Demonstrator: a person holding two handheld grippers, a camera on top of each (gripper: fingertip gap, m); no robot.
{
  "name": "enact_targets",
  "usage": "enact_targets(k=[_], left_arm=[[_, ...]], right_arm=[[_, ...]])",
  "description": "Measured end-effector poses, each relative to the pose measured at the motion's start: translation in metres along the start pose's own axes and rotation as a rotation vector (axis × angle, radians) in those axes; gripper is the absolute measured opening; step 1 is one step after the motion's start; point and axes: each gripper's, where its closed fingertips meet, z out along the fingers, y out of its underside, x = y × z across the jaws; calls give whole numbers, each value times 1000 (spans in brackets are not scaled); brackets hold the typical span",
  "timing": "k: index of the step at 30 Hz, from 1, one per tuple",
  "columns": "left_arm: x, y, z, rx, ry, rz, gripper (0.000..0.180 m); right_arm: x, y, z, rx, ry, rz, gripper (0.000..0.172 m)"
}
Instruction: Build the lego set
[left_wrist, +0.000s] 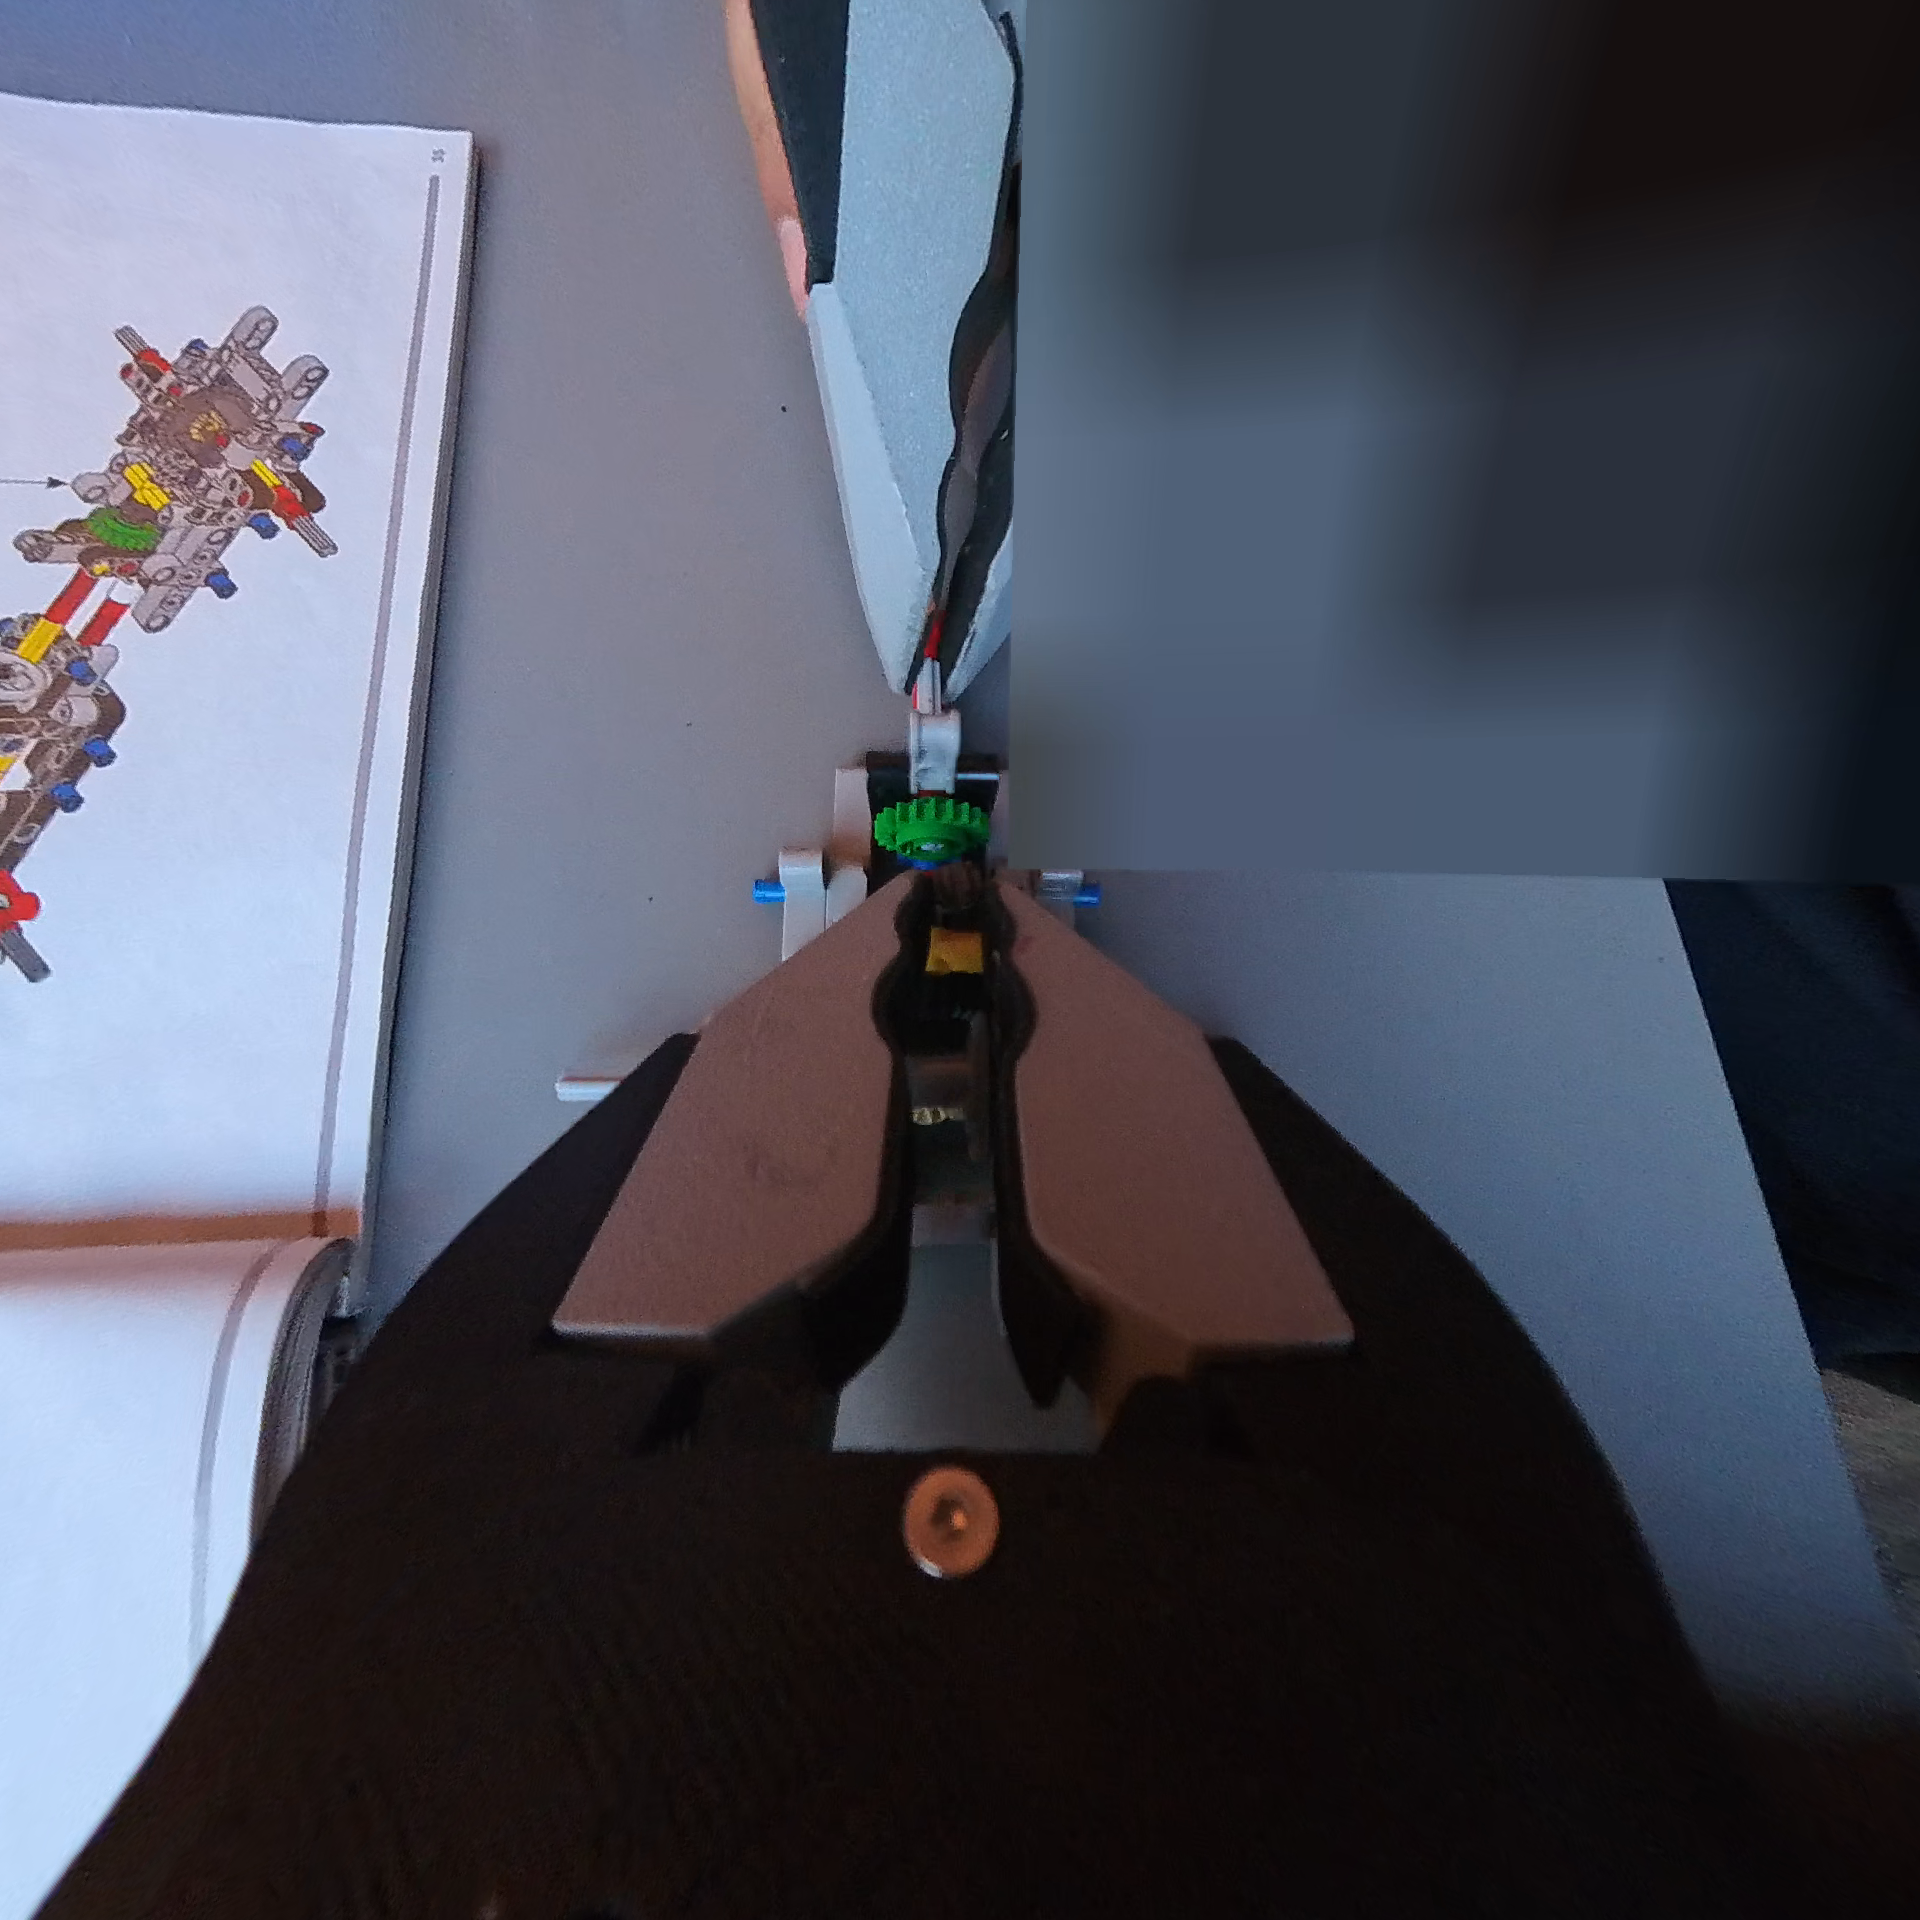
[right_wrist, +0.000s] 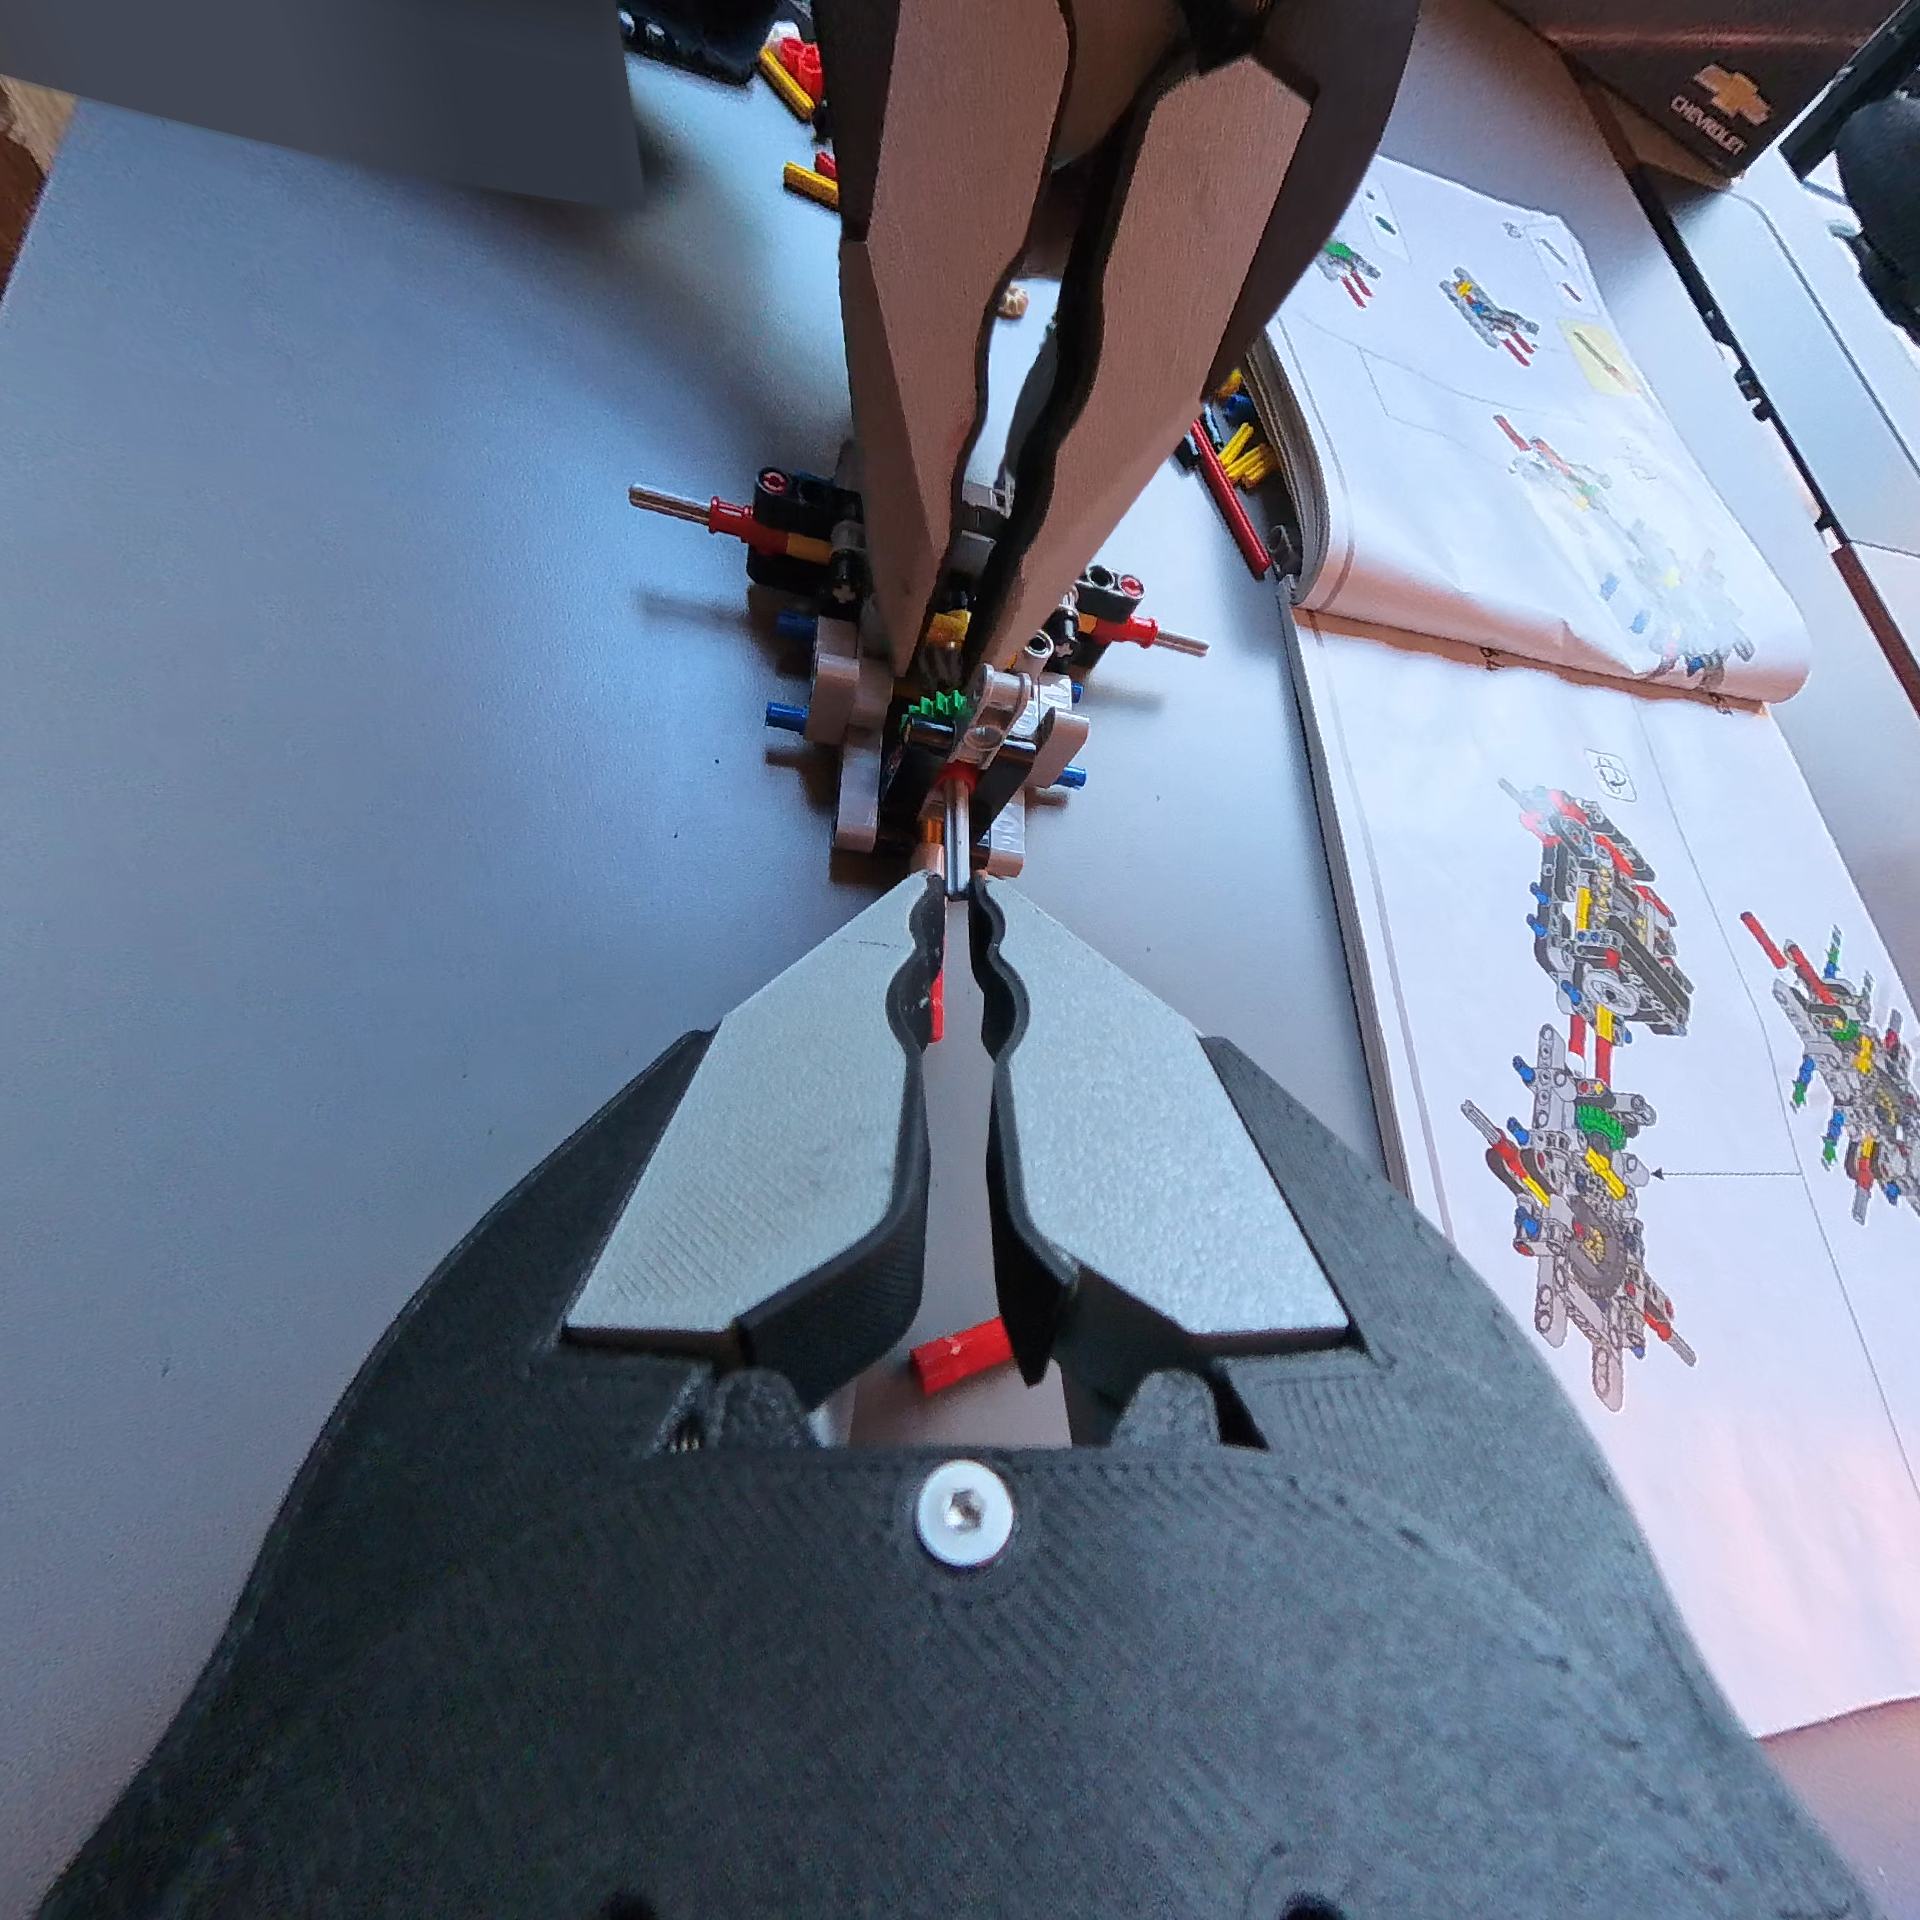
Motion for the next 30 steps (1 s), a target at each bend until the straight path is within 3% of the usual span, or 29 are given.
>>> enact_targets(k=[17,30], left_arm=[[-7,6,-4,-11,-31,26,6],[8,21,-48,-8,-1,-15,5]], right_arm=[[1,-4,3,8,15,-5,1],[3,-4,7,-8,31,-11,1]])
